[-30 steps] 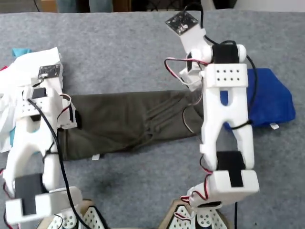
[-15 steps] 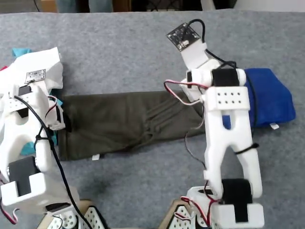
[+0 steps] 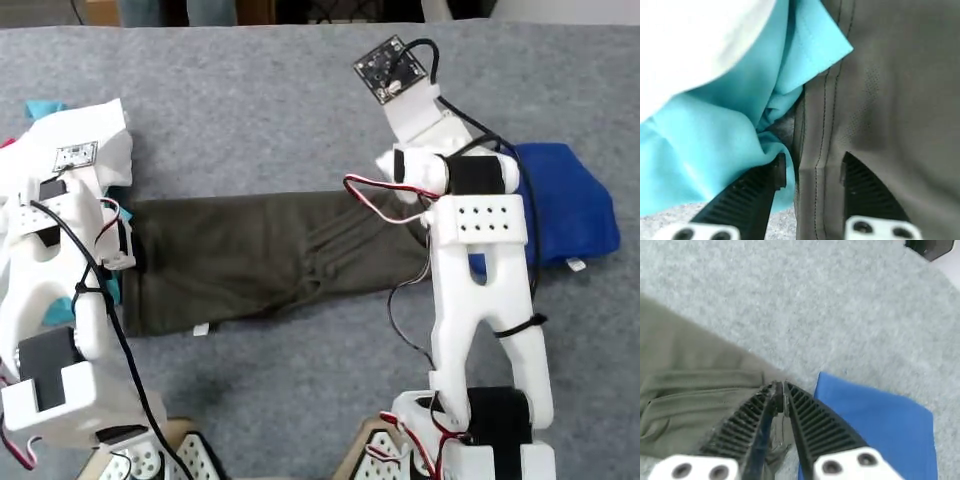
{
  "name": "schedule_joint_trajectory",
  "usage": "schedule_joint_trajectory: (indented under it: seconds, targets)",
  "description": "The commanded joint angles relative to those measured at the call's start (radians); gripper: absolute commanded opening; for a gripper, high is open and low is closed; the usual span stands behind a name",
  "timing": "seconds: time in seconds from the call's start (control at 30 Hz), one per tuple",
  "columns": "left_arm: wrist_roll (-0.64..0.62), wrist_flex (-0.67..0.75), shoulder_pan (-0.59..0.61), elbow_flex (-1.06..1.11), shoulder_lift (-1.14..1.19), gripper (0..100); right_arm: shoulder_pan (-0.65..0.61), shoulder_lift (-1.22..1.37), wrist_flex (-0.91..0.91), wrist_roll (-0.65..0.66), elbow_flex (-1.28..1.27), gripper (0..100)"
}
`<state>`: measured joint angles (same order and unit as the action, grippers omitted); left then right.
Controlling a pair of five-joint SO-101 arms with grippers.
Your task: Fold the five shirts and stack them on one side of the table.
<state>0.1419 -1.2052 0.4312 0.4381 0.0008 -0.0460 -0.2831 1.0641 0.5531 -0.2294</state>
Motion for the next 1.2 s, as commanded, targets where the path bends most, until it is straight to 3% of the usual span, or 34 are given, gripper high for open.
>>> schedule_joint_trajectory:
  seconds: [0.0, 0.13, 0.3, 0.5, 0.97, 1.03, 1.17]
  targets:
    - [0.012, 0.017, 0.007, -0.058, 0.029, 18, 0.011, -0.051, -0.037, 0.002, 0.005, 1.5]
    - [0.063, 0.026, 0.104, -0.143, 0.146, 18, 0.021, -0.053, -0.044, 0.017, 0.007, 1.5]
    - [0.126, -0.104, 0.236, -0.351, 0.269, 18, 0.041, -0.053, -0.044, 0.058, 0.008, 1.5]
    - [0.126, -0.247, 0.246, -0.561, 0.318, 18, 0.043, -0.053, -0.051, 0.058, 0.018, 1.5]
    - [0.126, -0.216, 0.357, -0.723, 0.324, 18, 0.044, -0.053, -0.049, 0.058, 0.018, 1.5]
    - [0.120, -0.269, 0.341, -0.769, 0.318, 18, 0.044, -0.053, -0.049, 0.058, 0.018, 1.5]
    - [0.118, -0.537, 0.229, -1.021, 0.327, 18, 0.046, -0.053, -0.051, 0.058, 0.018, 1.5]
